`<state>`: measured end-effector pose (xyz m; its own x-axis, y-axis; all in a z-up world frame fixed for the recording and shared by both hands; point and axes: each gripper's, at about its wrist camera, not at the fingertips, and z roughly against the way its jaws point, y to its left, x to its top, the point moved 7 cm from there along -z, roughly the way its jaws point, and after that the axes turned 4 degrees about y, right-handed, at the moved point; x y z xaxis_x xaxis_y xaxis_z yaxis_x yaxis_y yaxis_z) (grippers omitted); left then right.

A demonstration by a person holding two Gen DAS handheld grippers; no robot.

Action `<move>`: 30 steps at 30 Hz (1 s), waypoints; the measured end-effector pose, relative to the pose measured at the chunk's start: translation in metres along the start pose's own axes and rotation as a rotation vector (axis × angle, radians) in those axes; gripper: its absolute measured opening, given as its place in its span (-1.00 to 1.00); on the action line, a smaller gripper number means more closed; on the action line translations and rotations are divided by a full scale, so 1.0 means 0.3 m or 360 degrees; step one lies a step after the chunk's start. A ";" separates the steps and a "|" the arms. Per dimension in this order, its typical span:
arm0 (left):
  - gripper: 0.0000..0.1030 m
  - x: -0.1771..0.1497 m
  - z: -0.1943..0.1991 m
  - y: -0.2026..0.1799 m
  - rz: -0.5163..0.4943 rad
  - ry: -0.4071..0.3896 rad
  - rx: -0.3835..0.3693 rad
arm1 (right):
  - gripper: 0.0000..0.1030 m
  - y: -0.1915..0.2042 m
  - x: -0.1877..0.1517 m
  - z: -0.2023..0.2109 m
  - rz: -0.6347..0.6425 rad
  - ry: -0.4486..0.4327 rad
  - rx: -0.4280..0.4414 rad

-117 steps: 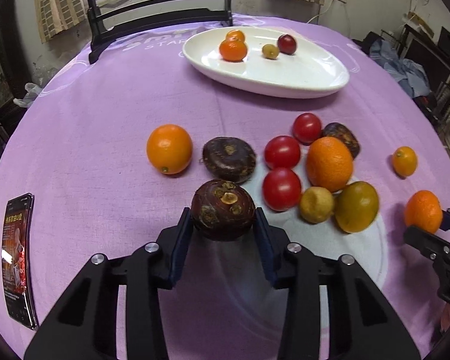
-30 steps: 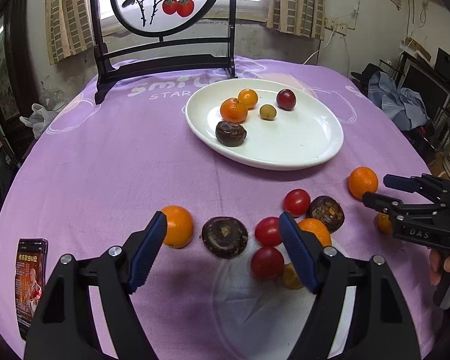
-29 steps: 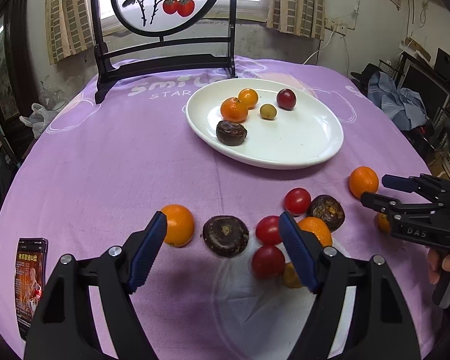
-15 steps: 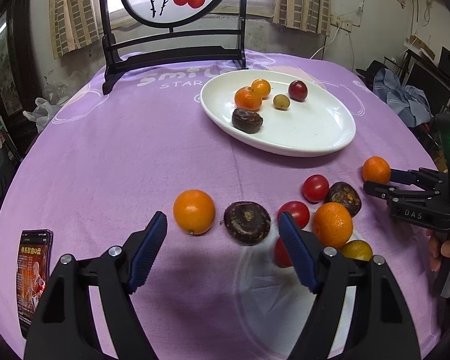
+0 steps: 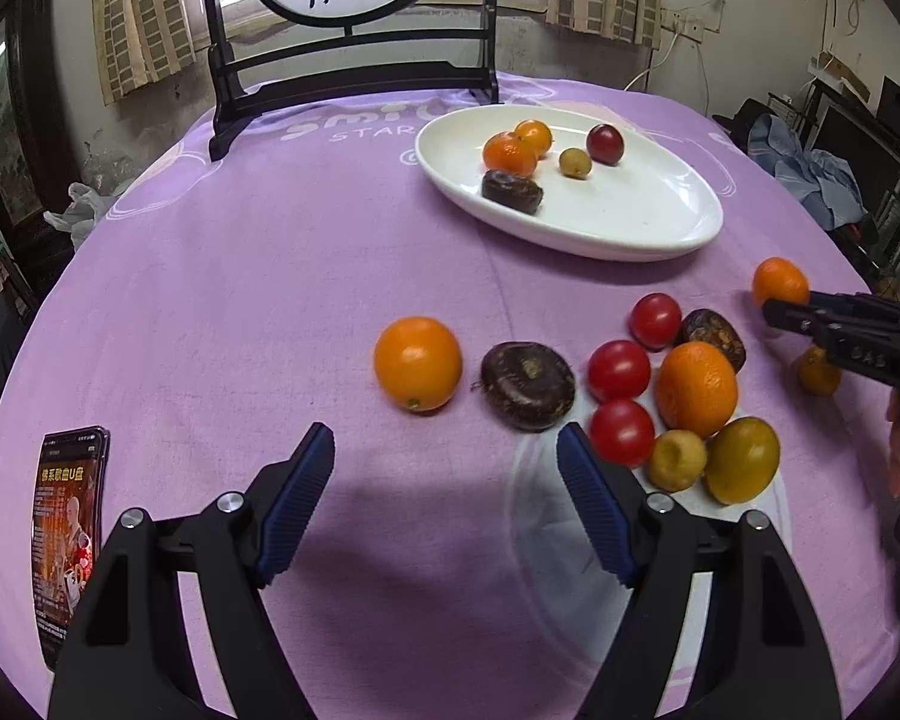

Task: Organize fruits
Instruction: 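Carry an orange in the left tool while the right tool carries another orange to the plate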

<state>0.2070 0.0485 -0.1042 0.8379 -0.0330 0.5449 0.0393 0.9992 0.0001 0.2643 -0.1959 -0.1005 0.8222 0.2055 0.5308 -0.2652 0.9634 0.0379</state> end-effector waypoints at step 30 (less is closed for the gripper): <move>-0.29 0.377 -0.001 -0.051 -0.0040 -0.0150 -0.0061 | -0.15 0.114 0.140 0.138 0.0169 -0.0170 0.0086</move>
<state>0.3014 0.0294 -0.0428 0.7814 -0.0540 0.6216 0.0818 0.9965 -0.0163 0.2688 -0.1614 -0.0420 0.7305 0.2833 0.6214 -0.3767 0.9261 0.0207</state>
